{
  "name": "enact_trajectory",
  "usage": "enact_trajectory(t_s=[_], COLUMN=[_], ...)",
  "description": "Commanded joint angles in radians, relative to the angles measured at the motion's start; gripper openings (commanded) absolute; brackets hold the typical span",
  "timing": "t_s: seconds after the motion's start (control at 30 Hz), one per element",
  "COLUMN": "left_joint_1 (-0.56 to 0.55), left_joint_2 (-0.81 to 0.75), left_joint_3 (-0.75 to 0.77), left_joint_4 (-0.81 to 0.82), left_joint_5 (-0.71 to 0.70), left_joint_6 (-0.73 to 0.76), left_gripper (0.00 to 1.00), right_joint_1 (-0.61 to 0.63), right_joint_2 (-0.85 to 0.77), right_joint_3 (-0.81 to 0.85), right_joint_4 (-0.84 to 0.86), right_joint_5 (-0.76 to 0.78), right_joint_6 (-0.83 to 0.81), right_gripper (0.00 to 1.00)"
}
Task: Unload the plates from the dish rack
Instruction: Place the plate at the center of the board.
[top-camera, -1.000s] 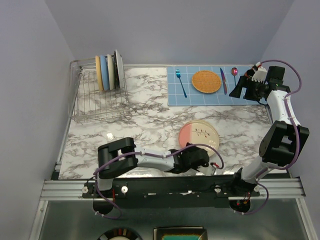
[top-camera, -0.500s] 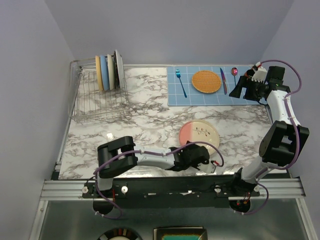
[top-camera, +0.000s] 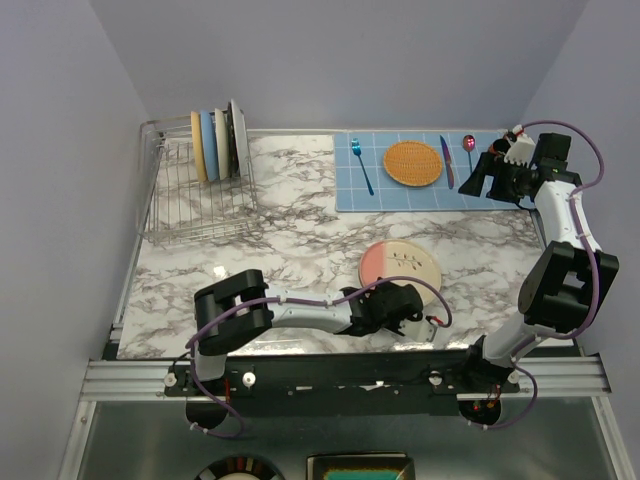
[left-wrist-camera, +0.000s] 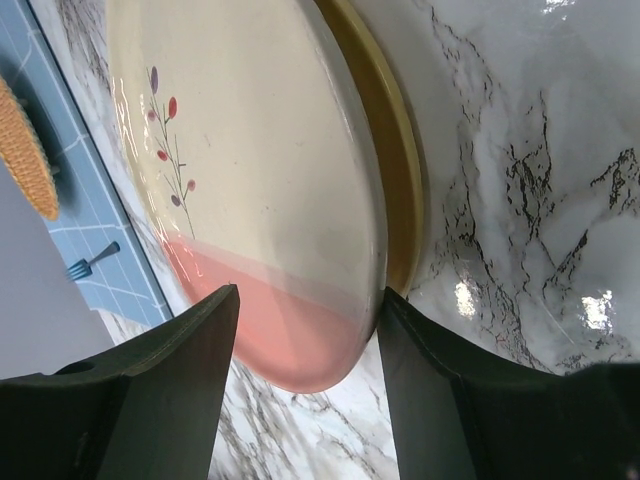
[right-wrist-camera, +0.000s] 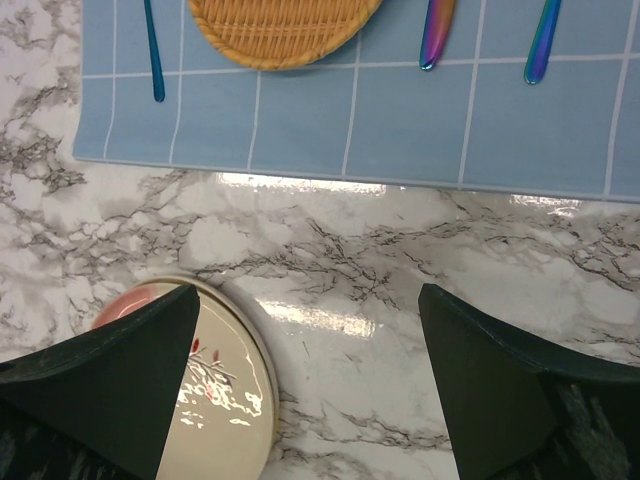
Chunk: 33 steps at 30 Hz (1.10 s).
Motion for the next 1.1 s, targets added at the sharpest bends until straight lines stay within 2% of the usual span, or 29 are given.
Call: enact_trajectory(t_s=[0.0,0.43,1.07], left_joint_1=[0.002,0.001,0.001], left_joint_2=[-0.008,-0.008,0.003], left_joint_3=[0.006,-0.004,-0.044], left_joint_4=[0.01,-0.027,0.019], left_joint_5=[0.016,0.051,0.007], left_joint_6=[-0.002,-0.028,-0.014], left_gripper=[0.65,0.66,0.66], right_joint_1=[-0.01,-0.012,-0.013], right_joint_2=[-0.021,-0.023,-0.023], right_joint_3=[-0.016,-0.016,-0.019], right_joint_4=[0.011,0.011,0.011], right_joint_5=[-0.023,-0.02,-0.027], right_joint_6=[-0.014,-0.015,-0.015], right_gripper=[1.0,1.0,1.0])
